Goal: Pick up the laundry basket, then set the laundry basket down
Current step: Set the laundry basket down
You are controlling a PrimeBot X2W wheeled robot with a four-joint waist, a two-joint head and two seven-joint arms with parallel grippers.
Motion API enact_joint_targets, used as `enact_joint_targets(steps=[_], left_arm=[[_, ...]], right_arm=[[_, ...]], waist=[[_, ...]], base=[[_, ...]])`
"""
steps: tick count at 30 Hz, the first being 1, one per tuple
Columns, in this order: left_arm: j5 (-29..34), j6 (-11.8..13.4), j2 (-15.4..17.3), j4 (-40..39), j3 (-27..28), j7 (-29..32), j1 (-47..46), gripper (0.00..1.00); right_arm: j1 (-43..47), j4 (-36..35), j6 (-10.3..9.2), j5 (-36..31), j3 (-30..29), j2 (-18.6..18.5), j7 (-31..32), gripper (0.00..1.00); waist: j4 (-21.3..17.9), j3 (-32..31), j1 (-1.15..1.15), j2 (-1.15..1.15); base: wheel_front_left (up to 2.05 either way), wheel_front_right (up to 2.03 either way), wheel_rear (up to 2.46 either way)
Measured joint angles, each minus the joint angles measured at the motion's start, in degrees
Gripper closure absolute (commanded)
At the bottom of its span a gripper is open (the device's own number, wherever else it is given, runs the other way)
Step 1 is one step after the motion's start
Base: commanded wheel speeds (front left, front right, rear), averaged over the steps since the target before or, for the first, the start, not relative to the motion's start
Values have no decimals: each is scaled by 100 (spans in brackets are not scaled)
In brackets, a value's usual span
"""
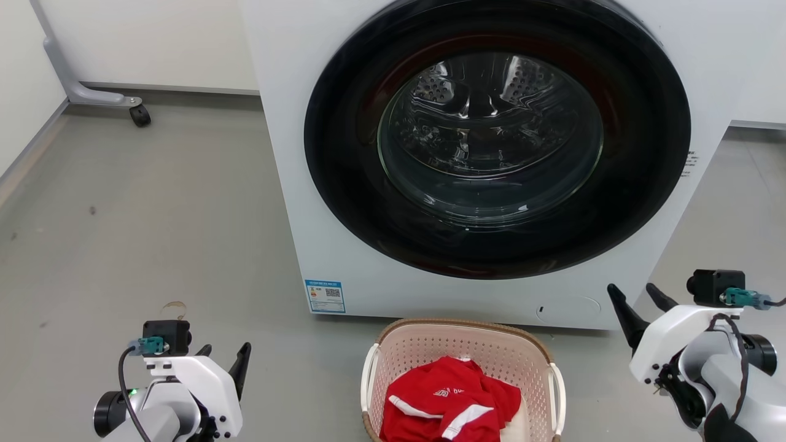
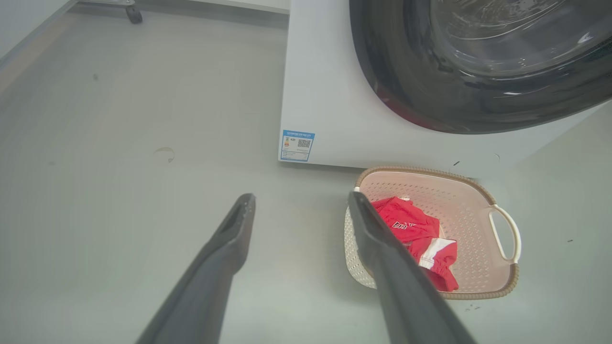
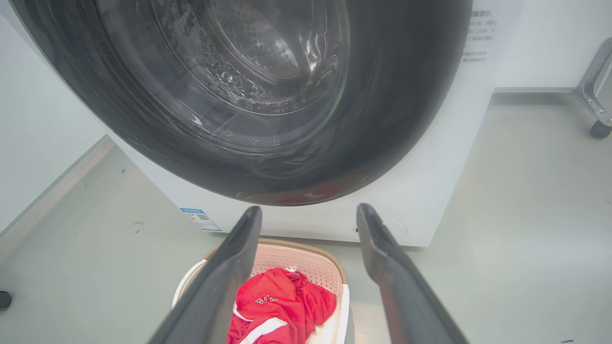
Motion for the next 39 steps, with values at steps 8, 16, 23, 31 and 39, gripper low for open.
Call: enact_joint_targets(steps=[8, 16, 23, 31, 39], left_arm=[[43, 271, 276, -525, 98, -134, 124, 0], [-9, 815, 870, -1428, 291, -202, 466, 0], [-68, 1723, 1740, -2938, 593, -233, 958, 0], [-68, 2657, 2549, -4715, 936, -234, 1436, 0], [-68, 3241, 2972, -5777, 1055, -234, 1703, 0]], right_arm=[[280, -319, 0, -606, -790, -156, -1, 0], [638, -544, -1, -1101, -1460, -393, -2, 0], [1001, -706, -1, -1461, -1953, -504, -5, 0], [1193, -934, -1, -1780, -2323, -503, -5, 0], [1418, -1171, -2, -2069, -2714, -502, 55, 0]], waist=[[2, -18, 0, 0], [-7, -92, 0, 0], [19, -151, 0, 0], [63, -185, 0, 0], [91, -183, 0, 0]], base=[[0, 0, 0], [0, 0, 0], [0, 0, 0], [0, 0, 0], [0, 0, 0]])
